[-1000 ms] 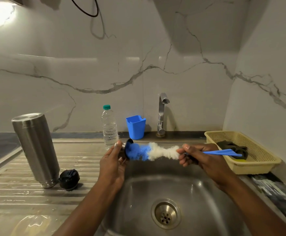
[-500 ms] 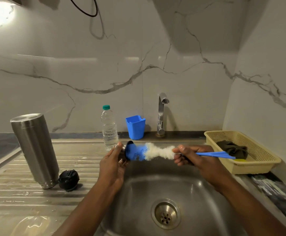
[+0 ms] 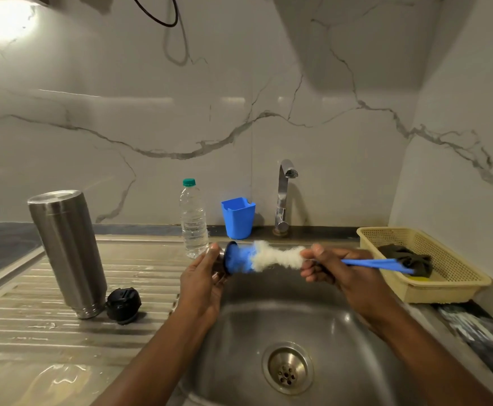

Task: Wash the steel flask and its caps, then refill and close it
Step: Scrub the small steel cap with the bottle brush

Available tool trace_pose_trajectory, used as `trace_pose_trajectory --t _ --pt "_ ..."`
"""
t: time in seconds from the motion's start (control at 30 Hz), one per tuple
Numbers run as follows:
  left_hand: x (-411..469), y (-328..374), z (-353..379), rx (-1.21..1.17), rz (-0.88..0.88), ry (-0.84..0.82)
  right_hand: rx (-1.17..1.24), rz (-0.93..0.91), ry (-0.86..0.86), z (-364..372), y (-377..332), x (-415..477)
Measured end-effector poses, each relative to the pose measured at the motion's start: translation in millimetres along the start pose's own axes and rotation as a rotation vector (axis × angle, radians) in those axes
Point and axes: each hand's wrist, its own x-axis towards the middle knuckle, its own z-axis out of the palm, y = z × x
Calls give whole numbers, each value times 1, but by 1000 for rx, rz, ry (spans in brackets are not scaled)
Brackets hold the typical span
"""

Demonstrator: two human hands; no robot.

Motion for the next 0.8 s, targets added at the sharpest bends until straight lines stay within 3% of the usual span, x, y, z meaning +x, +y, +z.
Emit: trace_pose_trajectory --t 0.1,0.2,0.37,0.53,0.7,0.8 --pt "4 3 -4 11 12 30 -72 -26 -57 5 -2 -2" --pt "6 10 -7 -17 37 45 49 -34 -21 -8 -13 1" --pt "1 1 -5 23 -31 5 75 90 -93 3 -1 -4" --pt "5 9 -6 1 -6 24 217 86 -4 -13 -14 1" --pt "0 4 -3 29 -55 19 121 126 -102 0 -5 -5" --pt "5 9 -7 14 -15 32 185 91 -34 -9 -15 -2"
